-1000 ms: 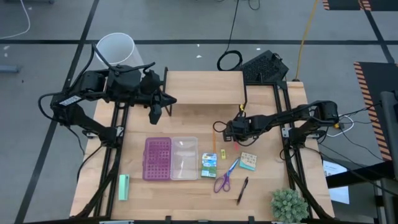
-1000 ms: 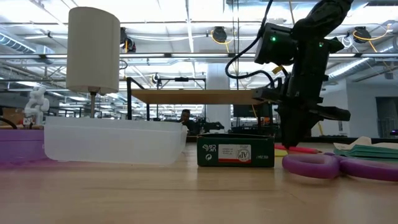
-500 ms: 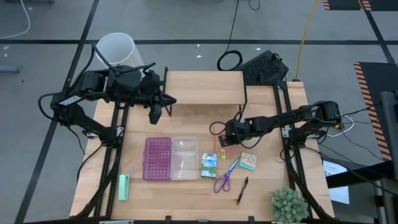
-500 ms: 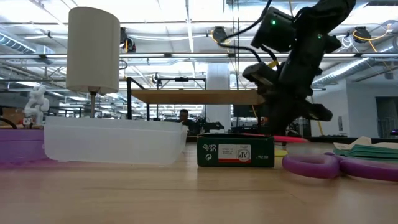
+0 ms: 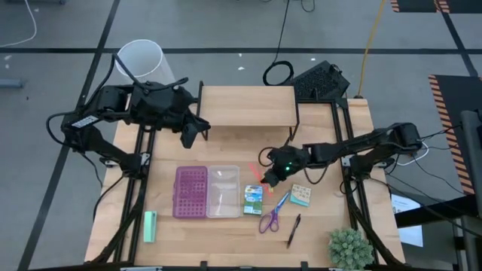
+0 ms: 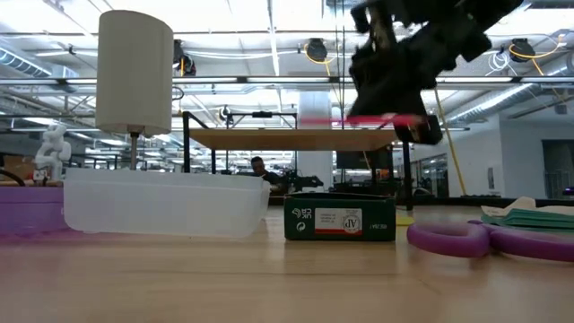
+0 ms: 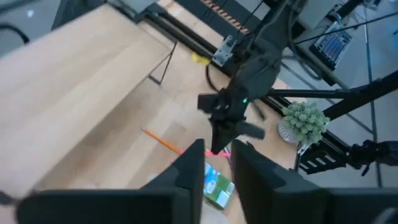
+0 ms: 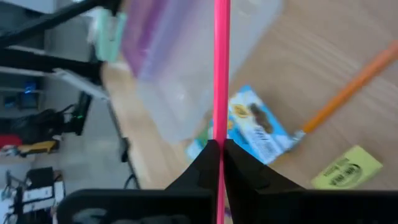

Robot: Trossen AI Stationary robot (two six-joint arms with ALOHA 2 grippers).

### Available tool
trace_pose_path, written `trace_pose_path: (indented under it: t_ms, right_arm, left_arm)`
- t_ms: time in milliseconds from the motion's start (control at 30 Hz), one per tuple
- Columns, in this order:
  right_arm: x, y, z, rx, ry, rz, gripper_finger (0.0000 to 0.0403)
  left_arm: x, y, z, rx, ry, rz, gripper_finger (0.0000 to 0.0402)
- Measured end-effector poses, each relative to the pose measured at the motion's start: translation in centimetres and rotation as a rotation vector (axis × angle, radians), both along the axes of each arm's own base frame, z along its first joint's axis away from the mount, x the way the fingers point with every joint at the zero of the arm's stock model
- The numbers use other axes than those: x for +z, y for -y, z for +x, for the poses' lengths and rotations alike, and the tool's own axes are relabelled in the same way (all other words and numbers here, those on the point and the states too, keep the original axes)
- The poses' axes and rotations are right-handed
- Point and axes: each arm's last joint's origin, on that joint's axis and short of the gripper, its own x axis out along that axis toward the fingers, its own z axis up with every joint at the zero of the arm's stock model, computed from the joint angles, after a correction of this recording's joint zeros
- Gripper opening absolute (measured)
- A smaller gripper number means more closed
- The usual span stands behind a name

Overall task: Pack school essentials
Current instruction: Put the pink pencil into the violet supply box

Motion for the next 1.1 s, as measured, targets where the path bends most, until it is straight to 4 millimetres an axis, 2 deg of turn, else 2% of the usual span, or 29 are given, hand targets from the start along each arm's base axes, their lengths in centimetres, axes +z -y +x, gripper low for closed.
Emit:
trace_pose_path:
  t_ms: [233, 600, 767, 933, 1100]
  right_arm:
    - [3.4, 0.0, -1.5, 0.052, 0.149, -0.063, 0.0006]
    - [9.0, 0.3, -5.2, 0.066, 0.427, -0.171, 0.0006]
    - [10.6, 0.4, -6.8, 0.049, 0.506, -0.201, 0.0006]
    - [11.5, 0.6, -7.7, 0.034, 0.558, -0.236, 0.0006]
    - [11.8, 0.7, -7.9, 0.006, 0.580, -0.268, 0.0006]
  left_arm:
    - [-0.9, 1.8, 1.9, 0.045, -0.012, -0.072, 0.0153]
    - [-2.3, 5.2, 5.8, 0.147, 0.046, -0.209, 0.0180]
    - [-2.1, 6.9, 6.8, 0.211, 0.149, -0.216, 0.0193]
    - [-2.4, 8.9, 7.9, 0.241, 0.222, -0.133, 0.0220]
    - [-2.5, 9.0, 8.6, 0.333, 0.278, -0.109, 0.0265]
